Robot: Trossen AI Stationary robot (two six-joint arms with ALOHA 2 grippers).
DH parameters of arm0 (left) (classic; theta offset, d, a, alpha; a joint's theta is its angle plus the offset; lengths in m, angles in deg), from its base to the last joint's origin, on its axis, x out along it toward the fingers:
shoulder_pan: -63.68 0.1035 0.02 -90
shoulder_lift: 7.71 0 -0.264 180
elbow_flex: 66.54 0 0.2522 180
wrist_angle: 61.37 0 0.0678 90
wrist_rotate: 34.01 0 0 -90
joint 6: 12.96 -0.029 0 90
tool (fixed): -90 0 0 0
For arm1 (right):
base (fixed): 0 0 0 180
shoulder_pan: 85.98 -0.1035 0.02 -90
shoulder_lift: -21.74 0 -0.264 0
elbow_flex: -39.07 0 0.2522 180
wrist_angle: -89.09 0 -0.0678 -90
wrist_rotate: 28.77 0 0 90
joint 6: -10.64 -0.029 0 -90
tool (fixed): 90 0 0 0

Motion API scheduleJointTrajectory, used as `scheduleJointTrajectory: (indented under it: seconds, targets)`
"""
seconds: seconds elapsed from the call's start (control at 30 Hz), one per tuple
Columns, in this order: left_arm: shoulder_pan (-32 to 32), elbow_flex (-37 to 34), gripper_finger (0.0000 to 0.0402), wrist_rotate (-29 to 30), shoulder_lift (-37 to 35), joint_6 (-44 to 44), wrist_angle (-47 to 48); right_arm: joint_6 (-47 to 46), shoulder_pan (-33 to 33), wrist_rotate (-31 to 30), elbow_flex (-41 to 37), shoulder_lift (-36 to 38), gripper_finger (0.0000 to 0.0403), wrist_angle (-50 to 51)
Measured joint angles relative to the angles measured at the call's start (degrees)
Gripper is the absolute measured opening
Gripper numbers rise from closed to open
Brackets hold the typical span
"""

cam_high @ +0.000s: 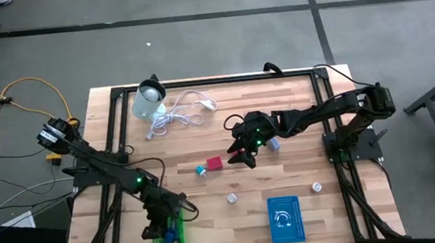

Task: Pick & Place Office items
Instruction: Put the blue digital clock into the green bin, then put the white charger adapter into the blue bin

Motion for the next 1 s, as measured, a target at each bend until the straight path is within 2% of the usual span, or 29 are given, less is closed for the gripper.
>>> scheduleJointTrajectory:
  seconds: [0.57,1.0]
  targets:
    - [3.04,0.02,0.0098,-1.75,0.02,-2.82,0.90,0.00,0.00,0.00,0.00,0.00,0.0231,-0.22]
    - [1.20,0.02,0.0098,0.21,0.00,-1.31,0.85,0.00,0.00,0.00,0.00,0.00,0.0231,-0.22]
